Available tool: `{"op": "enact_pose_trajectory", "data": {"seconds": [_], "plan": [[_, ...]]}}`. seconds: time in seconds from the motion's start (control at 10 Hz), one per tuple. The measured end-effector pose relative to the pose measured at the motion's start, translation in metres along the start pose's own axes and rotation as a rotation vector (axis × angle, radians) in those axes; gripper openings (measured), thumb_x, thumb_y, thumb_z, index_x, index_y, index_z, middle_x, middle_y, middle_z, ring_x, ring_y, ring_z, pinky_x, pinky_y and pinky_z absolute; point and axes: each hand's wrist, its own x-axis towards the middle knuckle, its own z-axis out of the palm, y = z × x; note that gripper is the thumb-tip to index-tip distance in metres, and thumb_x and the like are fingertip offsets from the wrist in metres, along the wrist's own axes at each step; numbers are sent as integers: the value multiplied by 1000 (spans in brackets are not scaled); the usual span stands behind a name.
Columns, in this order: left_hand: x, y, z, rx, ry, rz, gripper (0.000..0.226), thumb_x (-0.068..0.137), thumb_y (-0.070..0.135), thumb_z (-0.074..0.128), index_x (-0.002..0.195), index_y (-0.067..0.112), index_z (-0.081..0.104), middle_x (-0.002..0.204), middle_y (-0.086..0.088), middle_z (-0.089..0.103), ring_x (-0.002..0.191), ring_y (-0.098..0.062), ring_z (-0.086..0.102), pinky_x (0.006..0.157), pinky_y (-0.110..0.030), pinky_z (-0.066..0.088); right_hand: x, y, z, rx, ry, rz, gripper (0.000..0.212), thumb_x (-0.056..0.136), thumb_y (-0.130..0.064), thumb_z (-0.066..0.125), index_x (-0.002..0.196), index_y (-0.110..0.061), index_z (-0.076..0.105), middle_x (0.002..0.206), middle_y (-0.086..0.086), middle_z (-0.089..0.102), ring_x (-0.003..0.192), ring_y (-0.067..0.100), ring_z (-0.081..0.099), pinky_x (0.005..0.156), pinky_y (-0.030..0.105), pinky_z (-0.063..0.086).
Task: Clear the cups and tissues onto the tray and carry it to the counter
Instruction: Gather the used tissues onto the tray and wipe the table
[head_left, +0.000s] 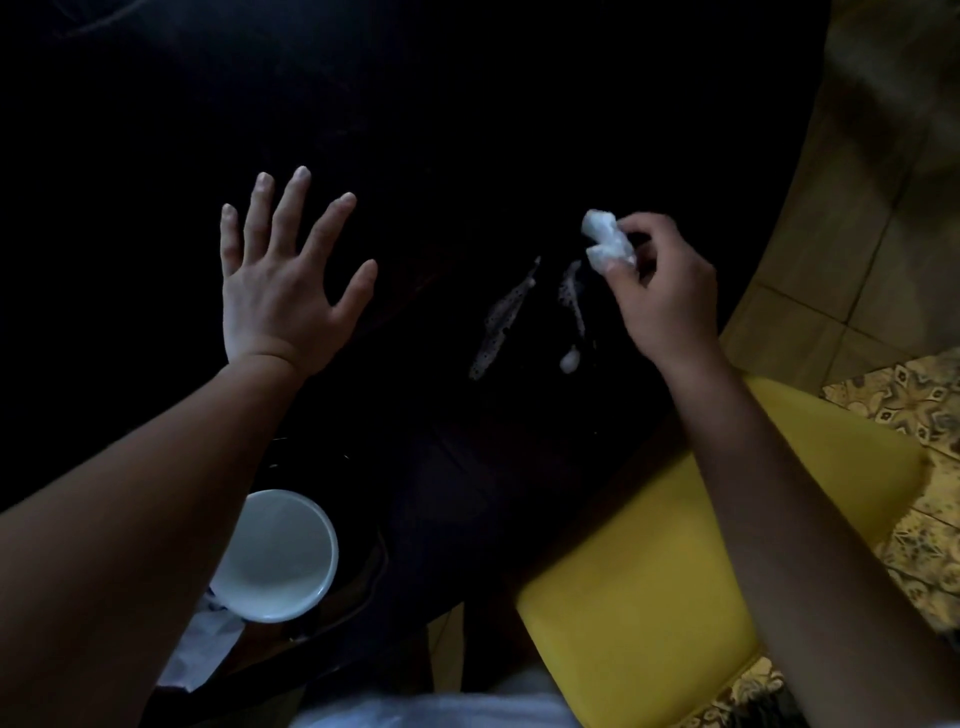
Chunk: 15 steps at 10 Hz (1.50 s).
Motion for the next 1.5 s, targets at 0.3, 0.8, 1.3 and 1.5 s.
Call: {"op": "enact_pose_trajectory", "data": {"seconds": [0.3,0.8,1.3,1.5], "plan": [[0,0,0,-2,9,4,65,100,62,38,158,33,34,171,-3,18,159,-31,7,127,-56,4,-47,0,25,-139,-96,-2,18,96,-21,61,111,-15,68,104,7,62,90,26,63,71,28,43],[0,-1,0,-2,-6,-1,65,100,64,36,158,34,33,171,-2,16,159,-30,6,127,-56,4,17,-10,23,-89,93,17,23,92,-21,55,107,-11,70,103,13,66,94,30,64,78,30,43],[1,0,-2,-14,-2,0,66,98,63,37,158,34,35,171,-2,18,159,-30,7,127,-57,4,-76,-4,20,-39,-128,5,16,90,-15,60,103,-14,70,99,4,65,87,21,63,70,26,42],[1,0,-1,-9,-2,-4,66,98,63,37,158,34,34,171,-2,17,159,-29,6,127,-56,4,13,-16,13,-4,83,32,19,91,-20,58,103,-15,72,101,8,69,91,18,63,78,23,43]]}}
